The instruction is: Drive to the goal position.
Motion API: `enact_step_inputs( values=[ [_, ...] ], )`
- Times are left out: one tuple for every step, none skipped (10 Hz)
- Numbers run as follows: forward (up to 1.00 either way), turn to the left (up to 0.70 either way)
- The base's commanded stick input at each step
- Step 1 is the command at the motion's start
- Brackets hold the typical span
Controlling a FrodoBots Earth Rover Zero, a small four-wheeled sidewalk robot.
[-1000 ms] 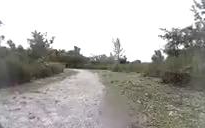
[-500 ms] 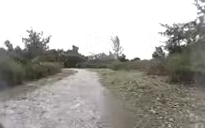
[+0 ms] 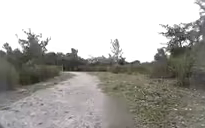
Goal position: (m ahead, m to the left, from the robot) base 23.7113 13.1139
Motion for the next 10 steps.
enact_step_inputs(
  values=[
    [0.70,0.00],
    [0.70,0.00],
    [0.70,0.00],
    [0.70,0.00],
    [0.70,0.00],
    [0.70,0.00],
    [0.70,0.00],
    [0.70,0.00],
    [0.70,0.00],
    [0.70,0.00]
  ],
)
